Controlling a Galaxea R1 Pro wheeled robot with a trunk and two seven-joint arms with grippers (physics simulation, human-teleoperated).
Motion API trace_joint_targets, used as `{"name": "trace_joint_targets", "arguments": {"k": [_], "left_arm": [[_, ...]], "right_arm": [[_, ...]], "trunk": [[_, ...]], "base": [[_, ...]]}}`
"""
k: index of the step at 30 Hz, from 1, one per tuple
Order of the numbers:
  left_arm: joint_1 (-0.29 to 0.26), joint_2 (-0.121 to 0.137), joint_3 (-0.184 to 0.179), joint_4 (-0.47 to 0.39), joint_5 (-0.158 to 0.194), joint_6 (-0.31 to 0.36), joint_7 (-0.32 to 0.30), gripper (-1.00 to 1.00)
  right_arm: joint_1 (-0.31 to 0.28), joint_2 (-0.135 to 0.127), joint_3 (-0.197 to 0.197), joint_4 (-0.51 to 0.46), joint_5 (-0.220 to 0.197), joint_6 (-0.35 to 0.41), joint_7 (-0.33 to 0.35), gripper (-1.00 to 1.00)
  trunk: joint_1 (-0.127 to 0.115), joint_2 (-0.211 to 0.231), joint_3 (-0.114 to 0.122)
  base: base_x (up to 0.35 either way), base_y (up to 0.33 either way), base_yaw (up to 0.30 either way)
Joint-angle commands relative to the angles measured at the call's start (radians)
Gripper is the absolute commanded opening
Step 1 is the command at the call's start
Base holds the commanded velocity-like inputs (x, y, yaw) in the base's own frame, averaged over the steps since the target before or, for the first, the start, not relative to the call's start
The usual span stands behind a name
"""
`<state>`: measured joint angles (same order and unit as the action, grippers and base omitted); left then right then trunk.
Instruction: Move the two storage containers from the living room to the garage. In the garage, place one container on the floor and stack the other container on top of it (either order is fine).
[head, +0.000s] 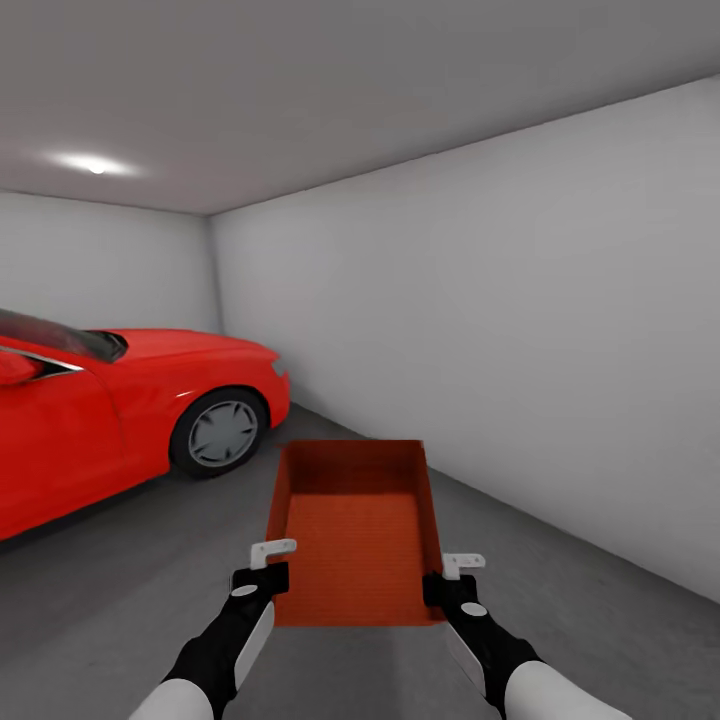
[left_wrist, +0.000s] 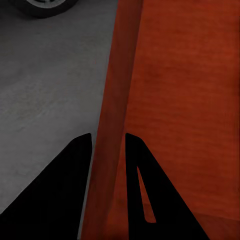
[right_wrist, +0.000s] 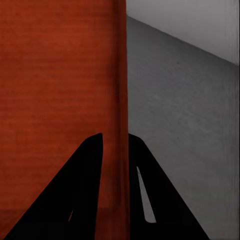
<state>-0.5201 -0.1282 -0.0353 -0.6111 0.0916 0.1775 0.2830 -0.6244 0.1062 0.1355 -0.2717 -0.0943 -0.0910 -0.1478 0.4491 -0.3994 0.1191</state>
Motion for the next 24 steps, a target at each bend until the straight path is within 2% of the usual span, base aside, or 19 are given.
{"name": "trace_joint_targets", "arguments": {"k": [1,24], "left_arm": [[0.001,0.009,-0.002,-0.002,-0.006,0.008,0.015,-1.0],[0.0,0.009,-0.002,-0.002,-0.006,0.008,0.015,-1.0]], "right_arm": [[-0.001,-0.001,-0.014,0.0,-0.005,-0.006,-0.036,-1.0],[-0.001,-0.002,-0.014,0.0,-0.004,-0.006,-0.036,-1.0]], "trunk": [[0.001,-0.001,0.0],[0.001,-0.001,0.0]], "base": [[0.322,0.0,-0.295],[0.322,0.0,-0.295]]}}
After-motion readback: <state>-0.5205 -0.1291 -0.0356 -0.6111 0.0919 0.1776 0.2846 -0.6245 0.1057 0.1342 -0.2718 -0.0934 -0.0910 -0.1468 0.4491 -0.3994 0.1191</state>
